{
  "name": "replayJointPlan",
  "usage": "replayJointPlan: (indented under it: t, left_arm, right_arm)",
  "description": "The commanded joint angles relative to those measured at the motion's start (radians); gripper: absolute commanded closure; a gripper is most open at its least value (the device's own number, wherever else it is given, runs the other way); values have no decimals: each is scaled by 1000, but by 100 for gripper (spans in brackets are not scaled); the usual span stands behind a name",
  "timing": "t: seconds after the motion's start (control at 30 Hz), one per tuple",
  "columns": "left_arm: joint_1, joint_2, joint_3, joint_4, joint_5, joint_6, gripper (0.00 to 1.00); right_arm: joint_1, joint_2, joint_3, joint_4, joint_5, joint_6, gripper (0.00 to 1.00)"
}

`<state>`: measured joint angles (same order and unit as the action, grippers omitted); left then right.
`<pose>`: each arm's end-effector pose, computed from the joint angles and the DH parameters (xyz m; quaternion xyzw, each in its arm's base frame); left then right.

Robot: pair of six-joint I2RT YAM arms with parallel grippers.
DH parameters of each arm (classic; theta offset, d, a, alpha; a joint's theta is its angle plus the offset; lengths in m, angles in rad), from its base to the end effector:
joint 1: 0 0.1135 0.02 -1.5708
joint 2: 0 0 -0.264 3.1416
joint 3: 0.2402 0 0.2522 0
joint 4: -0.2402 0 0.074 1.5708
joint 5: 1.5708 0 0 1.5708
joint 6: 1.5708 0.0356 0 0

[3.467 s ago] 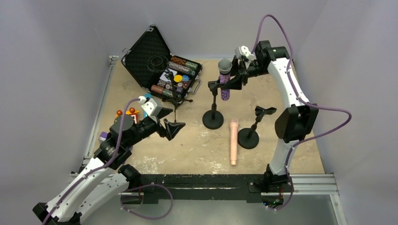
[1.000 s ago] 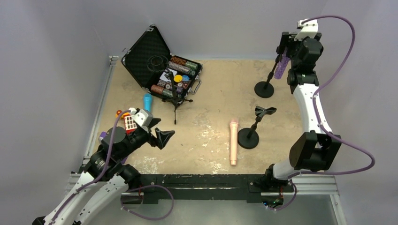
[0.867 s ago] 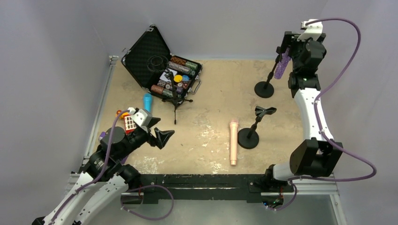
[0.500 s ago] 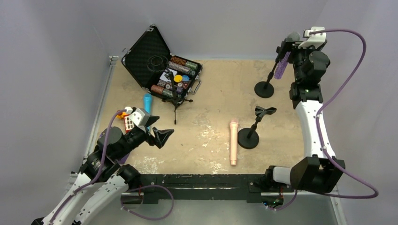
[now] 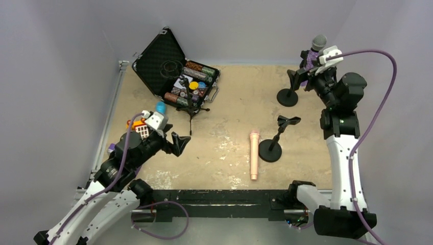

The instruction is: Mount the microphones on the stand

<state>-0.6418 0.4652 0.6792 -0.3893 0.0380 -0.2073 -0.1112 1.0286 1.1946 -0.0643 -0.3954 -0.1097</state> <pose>0.0942 -0.0721 0.3235 0.1771 0.7455 -0.2779 0.5794 0.2219 -0.0110 0.4501 -0.1453 0.6573 0.0506 0.7378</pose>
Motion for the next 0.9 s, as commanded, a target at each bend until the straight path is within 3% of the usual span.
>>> replayJointPlan:
  t: [0.0,0.17,0.37,0.67,0.87]
  left_arm:
    - [-1,52,37,36,-77,-43,4]
    - [-1,129,41,94,-147,-61,1]
    - [12,305,123,148,-159,-53,0]
    - [128,575,293,183,-127,-121,1]
    - [159,700,333,282,-166,-125,12]
  right_arm:
    - [5,-42,74,-254,-307,-201,6]
    - [5,-65,114,-452,-543,-335,4]
    - [5,-91,94,-524,-748,-343,4]
    - [5,-110,39,-492,-822,-313,4]
    - [5,-104,23,-449,-861,-280,4]
